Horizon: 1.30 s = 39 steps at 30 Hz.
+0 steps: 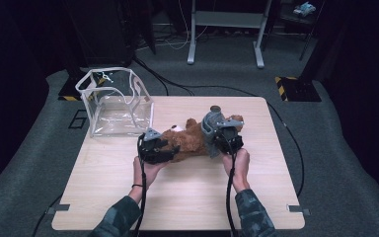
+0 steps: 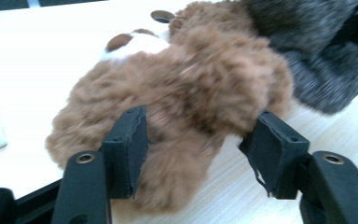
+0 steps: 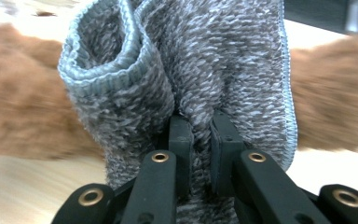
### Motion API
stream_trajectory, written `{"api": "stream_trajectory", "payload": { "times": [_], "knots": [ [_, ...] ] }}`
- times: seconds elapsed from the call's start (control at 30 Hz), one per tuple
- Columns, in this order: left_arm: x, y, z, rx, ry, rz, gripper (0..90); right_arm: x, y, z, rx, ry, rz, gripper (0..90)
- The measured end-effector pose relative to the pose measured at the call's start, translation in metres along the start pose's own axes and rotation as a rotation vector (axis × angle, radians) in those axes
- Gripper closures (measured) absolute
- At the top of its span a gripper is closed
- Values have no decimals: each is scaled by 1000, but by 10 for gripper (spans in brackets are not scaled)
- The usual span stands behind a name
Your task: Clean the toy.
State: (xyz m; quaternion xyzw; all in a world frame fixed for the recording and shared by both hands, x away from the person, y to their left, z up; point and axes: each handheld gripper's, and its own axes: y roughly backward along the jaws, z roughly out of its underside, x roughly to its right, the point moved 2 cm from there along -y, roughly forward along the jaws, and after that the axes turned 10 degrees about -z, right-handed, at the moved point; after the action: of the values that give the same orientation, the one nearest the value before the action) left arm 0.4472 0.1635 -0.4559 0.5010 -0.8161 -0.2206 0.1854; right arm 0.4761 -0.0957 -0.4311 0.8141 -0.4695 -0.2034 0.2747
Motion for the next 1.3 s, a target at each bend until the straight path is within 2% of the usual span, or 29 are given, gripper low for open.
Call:
{"api": "stream_trajectory", "payload": {
  "times": [0.13,0.23,0.27,0.33,0.37,0.47,0.63,0.8,0.87,0.9,0.93,0.97,1.0,1.07,1.1,1.17,1.2,1.3],
  "knots": [
    [-8,2,11,-16,-11,-39,334,17,8,6,5,-48,38,818],
    [-13,-1,17,-32,0,-50,325,26,15,10,13,-67,46,818],
    [-15,-3,19,-40,8,-41,338,27,18,11,18,-70,47,818],
    [-16,-6,20,-46,16,-35,400,29,24,12,32,-65,46,818],
    [-15,-7,21,-40,36,-22,449,30,28,12,42,-71,43,818],
    [-13,-6,20,-27,24,-23,572,29,41,11,66,-74,34,818],
    [-14,-6,20,-35,8,-24,633,14,62,2,116,-49,-20,819],
    [-14,-6,18,-44,13,-23,620,-22,71,-15,139,20,-108,818],
    [-14,-6,16,-44,12,-28,576,-41,68,-22,131,51,-149,818],
    [-13,-6,15,-42,13,-34,552,-52,62,-25,120,87,-167,818],
    [-13,-5,15,-42,-1,-38,527,-60,59,-27,106,94,-177,818],
    [-11,-4,14,-40,-16,-42,532,-67,51,-28,93,122,-187,818],
    [-11,-4,14,-38,-15,-46,561,-76,42,-29,67,130,-202,818],
    [-11,-4,13,-29,-19,-52,630,-84,27,-29,33,136,-209,818],
    [-11,-5,13,-27,-20,-57,656,-86,18,-29,18,140,-209,818],
    [-12,-5,13,-32,-19,-55,693,-86,5,-27,-11,124,-177,818],
    [-13,-5,13,-28,-21,-56,707,-82,0,-25,-26,132,-148,818],
    [-15,-5,13,-21,-12,-46,733,-63,-6,-19,-47,92,-76,819]
  ]
}}
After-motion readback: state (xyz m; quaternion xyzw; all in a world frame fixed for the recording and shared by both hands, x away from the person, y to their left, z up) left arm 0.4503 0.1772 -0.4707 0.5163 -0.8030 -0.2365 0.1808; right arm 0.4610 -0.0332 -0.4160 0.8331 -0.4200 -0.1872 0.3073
